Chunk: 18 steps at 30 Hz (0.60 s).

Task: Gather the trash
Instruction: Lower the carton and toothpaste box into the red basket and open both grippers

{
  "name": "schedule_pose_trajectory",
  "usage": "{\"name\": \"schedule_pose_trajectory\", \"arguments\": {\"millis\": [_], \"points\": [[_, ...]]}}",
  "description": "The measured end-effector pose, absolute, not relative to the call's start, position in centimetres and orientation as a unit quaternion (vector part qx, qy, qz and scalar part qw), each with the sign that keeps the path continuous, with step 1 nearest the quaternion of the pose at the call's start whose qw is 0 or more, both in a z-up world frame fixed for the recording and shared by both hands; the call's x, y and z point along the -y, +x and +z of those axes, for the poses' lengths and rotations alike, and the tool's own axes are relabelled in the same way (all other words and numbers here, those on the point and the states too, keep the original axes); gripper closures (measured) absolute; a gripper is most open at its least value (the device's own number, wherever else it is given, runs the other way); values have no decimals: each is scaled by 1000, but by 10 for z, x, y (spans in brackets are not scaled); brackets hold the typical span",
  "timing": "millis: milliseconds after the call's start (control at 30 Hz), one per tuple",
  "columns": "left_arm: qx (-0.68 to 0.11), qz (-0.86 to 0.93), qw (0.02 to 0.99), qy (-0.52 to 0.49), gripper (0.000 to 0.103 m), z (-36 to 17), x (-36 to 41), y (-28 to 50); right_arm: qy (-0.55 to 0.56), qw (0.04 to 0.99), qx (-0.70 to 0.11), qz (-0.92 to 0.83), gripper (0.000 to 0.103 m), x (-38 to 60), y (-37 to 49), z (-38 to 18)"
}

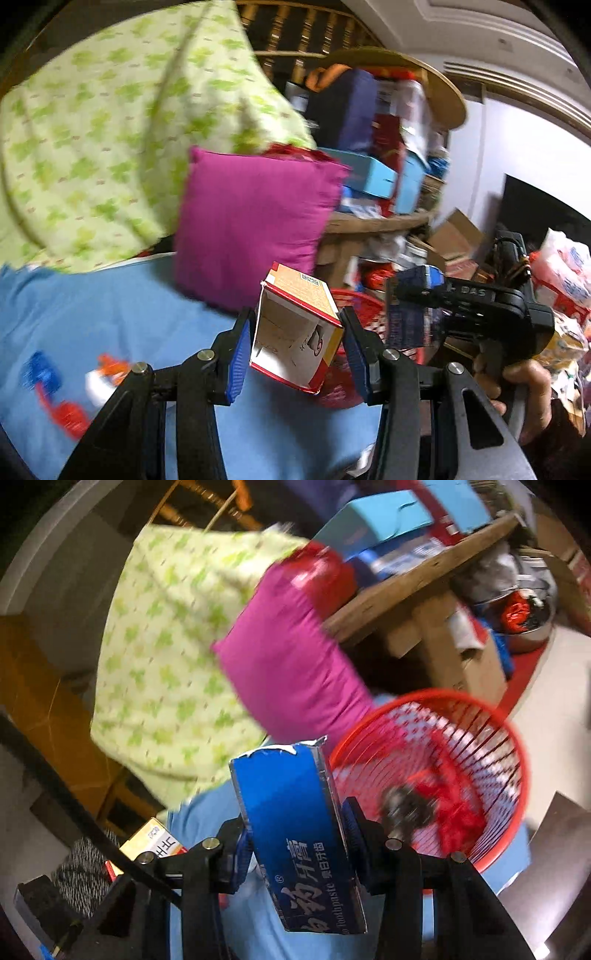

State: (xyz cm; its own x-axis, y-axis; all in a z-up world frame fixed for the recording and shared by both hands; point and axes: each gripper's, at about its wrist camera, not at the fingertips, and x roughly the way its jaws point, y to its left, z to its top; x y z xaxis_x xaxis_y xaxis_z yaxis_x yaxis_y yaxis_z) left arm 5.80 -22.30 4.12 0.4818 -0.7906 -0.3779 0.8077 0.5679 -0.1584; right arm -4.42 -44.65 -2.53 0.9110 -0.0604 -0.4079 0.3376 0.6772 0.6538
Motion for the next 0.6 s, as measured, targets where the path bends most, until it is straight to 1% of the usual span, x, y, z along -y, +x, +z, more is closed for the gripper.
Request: {"name": "schedule_pose_trajectory", "arguments": {"millis": [167,267,333,400,433,500,600], "points": [[-236,-488,839,54,54,27,296,63,408,886,-171,-136,54,496,-51,-32],[-263,-498,824,57,51,12,321,70,426,876,-172,-143,51,517,-51,-46],[-278,-498,819,62,49,1,334,72,434,871,-172,-150,41,529,-53,-56],[-287,-495,817,71,46,-7,342,70,448,865,-172,-148,38,539,-53,-64],[-292,-496,815,72,46,-10,343,70,455,861,-172,-148,34,542,-54,-67],[-290,-498,814,70,44,-12,341,69,464,856,-170,-150,30,547,-55,-73],[-273,-489,826,65,39,-11,319,66,462,860,-159,-147,30,548,-56,-73]]}}
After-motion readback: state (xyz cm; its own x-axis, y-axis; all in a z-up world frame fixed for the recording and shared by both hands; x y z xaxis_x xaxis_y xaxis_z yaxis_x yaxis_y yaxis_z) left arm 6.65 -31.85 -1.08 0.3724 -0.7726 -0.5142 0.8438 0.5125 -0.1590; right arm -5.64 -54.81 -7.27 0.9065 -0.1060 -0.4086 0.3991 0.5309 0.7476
